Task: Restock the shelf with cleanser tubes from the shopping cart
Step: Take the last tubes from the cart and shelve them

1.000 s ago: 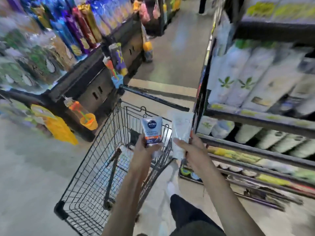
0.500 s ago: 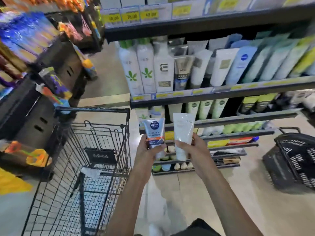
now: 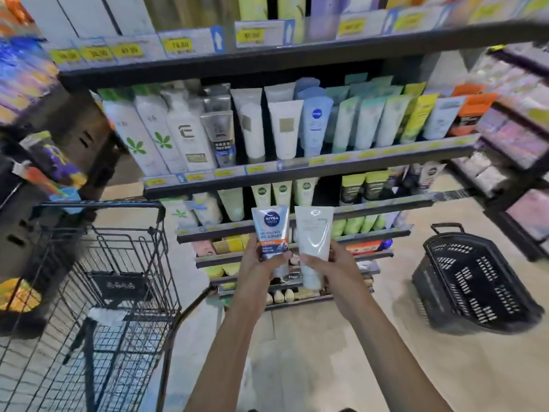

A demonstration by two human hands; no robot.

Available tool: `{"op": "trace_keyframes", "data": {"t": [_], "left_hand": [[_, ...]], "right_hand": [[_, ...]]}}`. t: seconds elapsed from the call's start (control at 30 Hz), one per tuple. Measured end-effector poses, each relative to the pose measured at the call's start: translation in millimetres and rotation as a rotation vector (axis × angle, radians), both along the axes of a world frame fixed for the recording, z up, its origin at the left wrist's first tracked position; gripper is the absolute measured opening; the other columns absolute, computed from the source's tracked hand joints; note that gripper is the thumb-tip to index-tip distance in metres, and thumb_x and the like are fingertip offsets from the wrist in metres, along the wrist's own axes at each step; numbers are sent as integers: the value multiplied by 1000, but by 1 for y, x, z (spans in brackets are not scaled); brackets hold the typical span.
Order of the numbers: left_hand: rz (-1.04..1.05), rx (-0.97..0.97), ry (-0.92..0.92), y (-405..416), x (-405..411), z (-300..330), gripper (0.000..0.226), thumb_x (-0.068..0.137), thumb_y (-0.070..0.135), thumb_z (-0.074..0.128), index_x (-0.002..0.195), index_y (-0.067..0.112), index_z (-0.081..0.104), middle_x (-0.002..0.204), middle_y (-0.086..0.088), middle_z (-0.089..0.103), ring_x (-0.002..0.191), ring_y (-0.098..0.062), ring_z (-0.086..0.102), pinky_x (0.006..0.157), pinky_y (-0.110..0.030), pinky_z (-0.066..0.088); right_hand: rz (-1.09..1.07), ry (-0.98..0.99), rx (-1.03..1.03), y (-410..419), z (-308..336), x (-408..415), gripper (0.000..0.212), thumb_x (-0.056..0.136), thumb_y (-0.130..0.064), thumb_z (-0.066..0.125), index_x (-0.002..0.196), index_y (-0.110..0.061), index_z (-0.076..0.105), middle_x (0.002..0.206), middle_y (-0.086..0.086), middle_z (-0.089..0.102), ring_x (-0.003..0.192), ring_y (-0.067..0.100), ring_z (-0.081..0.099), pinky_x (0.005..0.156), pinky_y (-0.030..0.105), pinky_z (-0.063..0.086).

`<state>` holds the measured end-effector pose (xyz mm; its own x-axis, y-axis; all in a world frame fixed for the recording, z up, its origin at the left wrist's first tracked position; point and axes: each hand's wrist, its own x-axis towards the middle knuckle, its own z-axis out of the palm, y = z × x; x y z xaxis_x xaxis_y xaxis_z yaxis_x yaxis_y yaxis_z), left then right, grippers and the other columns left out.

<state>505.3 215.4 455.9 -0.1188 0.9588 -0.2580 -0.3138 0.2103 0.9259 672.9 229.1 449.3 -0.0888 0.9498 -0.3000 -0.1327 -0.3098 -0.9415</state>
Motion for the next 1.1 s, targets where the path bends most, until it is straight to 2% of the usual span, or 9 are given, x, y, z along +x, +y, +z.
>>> {"op": "trace_keyframes", "data": {"t": [0.1,0.23,0.3,0.4,0.47,0.6,0.73,0.97,1.1], "left_hand": [[3,3,-4,-4,21,-2,60,83,-6,77,133,20,58,125,-7,73,120,-30,67,105,-58,50],[31,3,-9,-9,45,1,59,82,-8,77,131,20,59,121,-7,74,116,-28,69,91,-38,57],[29,2,0,-8,52,-1,59,82,-8,77,131,19,60,120,-8,74,114,-27,69,90,-36,55],[29,-14,18,-3,61,-5,59,82,-7,78,131,20,60,120,-7,74,112,-24,70,96,-41,55],[28,-23,29,3,67,-9,59,81,-6,78,131,20,60,120,-8,74,113,-27,69,101,-46,54],[33,-34,46,21,79,-20,58,81,-4,79,130,21,60,121,-9,73,115,-29,68,106,-52,51],[38,-39,27,43,93,-25,57,81,-3,79,129,22,60,120,-7,73,116,-31,67,100,-53,55],[66,-55,17,81,110,-39,59,82,-5,78,131,21,58,122,-10,72,119,-36,64,107,-66,46],[101,-66,18,89,123,-44,59,83,-4,78,132,21,58,124,-11,71,120,-37,64,108,-67,44]], "right_hand": [[-2,22,1,-2,-1,21,46,83,-9,84,123,-24,68,113,-1,78,107,25,74,93,52,59],[5,46,-2,-2,-4,43,50,81,-12,86,125,-23,66,115,0,77,111,27,72,94,51,58],[-1,46,-11,0,-6,53,52,80,-13,87,126,-24,65,116,0,77,111,27,72,98,55,56],[-24,32,-27,6,-7,63,64,67,-27,92,124,-29,63,115,-2,77,110,26,72,97,60,56],[-43,30,-34,13,-9,69,67,64,-27,93,123,-30,62,115,-2,77,109,26,72,95,60,57],[-77,47,-71,30,-19,83,63,74,-14,91,126,-29,60,115,-1,76,107,28,72,93,58,58],[-93,15,-82,54,-27,95,63,76,-12,90,127,-29,58,118,-1,75,109,26,71,92,51,59],[-108,-68,-66,98,-41,110,57,78,-10,88,124,-25,58,118,-1,73,105,20,71,81,38,59],[-91,-120,-60,118,-44,114,56,78,-7,87,124,-21,58,116,-3,72,104,16,69,80,32,55]]}}
